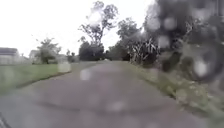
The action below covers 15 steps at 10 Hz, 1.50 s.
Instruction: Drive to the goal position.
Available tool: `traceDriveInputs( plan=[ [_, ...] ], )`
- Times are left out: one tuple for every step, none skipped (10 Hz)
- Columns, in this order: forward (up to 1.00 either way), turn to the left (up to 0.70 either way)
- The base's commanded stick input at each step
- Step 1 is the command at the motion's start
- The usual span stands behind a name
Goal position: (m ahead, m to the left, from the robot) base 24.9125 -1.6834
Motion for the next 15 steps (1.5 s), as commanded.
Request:
traceDriveInputs(
  plan=[
    [1.0,0.0],
    [1.0,0.0],
    [1.0,0.0],
    [1.0,0.0],
    [1.0,0.0],
    [1.0,0.0],
    [1.0,0.0],
    [1.0,0.0],
    [1.0,0.0],
    [1.0,-0.4],
    [1.0,-0.4],
    [1.0,-0.4],
    [1.0,-0.4],
    [1.0,-0.4],
    [1.0,-0.4]
  ],
)
